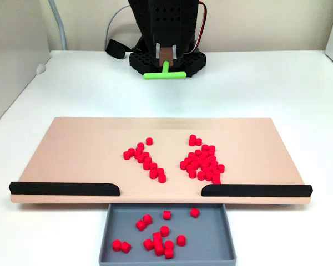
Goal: Push granules from right to the grey container
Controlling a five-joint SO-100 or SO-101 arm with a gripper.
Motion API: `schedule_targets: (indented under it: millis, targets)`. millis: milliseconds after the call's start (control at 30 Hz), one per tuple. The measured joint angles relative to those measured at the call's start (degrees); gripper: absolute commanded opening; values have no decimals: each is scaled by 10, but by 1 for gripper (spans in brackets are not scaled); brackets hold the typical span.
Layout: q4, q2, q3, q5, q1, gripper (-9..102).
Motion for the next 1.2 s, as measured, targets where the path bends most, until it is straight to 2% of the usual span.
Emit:
schedule_targets:
  millis: [1200]
  targets:
    - [-1, 19, 28, -6, 10, 0]
